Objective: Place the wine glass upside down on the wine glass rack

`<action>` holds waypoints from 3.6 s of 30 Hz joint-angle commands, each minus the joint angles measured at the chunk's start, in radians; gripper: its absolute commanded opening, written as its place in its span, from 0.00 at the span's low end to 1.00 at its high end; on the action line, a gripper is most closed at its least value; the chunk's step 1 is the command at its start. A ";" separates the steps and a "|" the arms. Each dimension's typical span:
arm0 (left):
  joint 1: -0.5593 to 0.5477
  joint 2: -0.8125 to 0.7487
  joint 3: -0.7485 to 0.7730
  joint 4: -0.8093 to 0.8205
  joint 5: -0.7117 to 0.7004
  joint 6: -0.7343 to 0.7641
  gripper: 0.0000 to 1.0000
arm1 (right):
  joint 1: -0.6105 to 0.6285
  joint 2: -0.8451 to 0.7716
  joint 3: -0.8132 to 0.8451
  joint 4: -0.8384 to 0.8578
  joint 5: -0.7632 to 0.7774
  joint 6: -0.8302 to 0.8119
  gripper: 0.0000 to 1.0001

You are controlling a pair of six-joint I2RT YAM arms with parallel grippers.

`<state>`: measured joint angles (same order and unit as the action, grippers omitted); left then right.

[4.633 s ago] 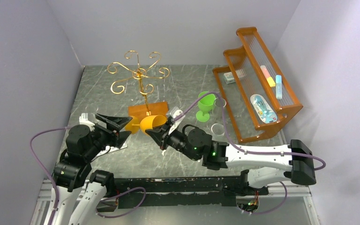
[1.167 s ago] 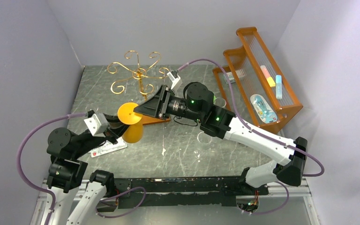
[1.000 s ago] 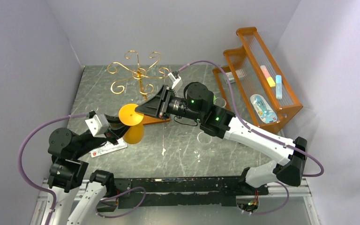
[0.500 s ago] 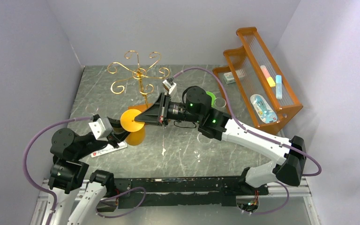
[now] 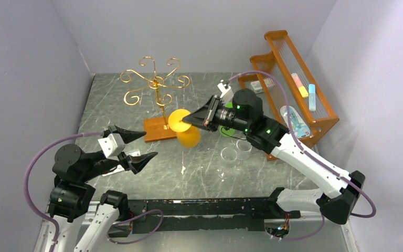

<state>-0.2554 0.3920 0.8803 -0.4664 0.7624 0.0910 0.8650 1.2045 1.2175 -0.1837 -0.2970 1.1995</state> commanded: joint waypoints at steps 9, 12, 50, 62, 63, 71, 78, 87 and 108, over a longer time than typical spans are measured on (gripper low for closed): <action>-0.004 0.012 0.101 0.075 -0.228 -0.250 0.78 | -0.323 0.152 0.225 -0.122 0.109 -0.197 0.00; -0.004 0.021 0.127 0.072 -0.318 -0.316 0.79 | -0.349 0.234 0.301 -0.089 0.120 -0.217 0.00; -0.004 0.096 0.260 -0.098 -0.761 -0.541 0.75 | -0.281 0.955 1.110 -0.016 -0.230 -0.432 0.00; -0.004 0.085 0.240 -0.108 -0.788 -0.557 0.75 | -0.281 0.935 1.101 -0.109 -0.238 -0.420 0.00; -0.004 0.084 0.236 -0.105 -0.785 -0.557 0.75 | -0.281 0.936 1.110 -0.123 -0.232 -0.420 0.00; -0.004 0.097 0.238 -0.115 -0.772 -0.564 0.75 | -0.289 0.905 1.111 -0.196 -0.142 -0.420 0.00; -0.004 0.087 0.230 -0.123 -0.783 -0.567 0.74 | -0.311 0.871 1.089 -0.206 -0.075 -0.385 0.00; -0.004 0.083 0.229 -0.133 -0.802 -0.563 0.74 | -0.322 0.822 1.021 -0.124 -0.038 -0.351 0.00; -0.004 0.089 0.208 -0.119 -0.783 -0.587 0.74 | -0.345 0.860 1.008 -0.053 -0.143 -0.409 0.11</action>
<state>-0.2554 0.4782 1.1000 -0.5819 -0.0231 -0.4759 0.5293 2.0396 2.1899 -0.2749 -0.4118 0.8360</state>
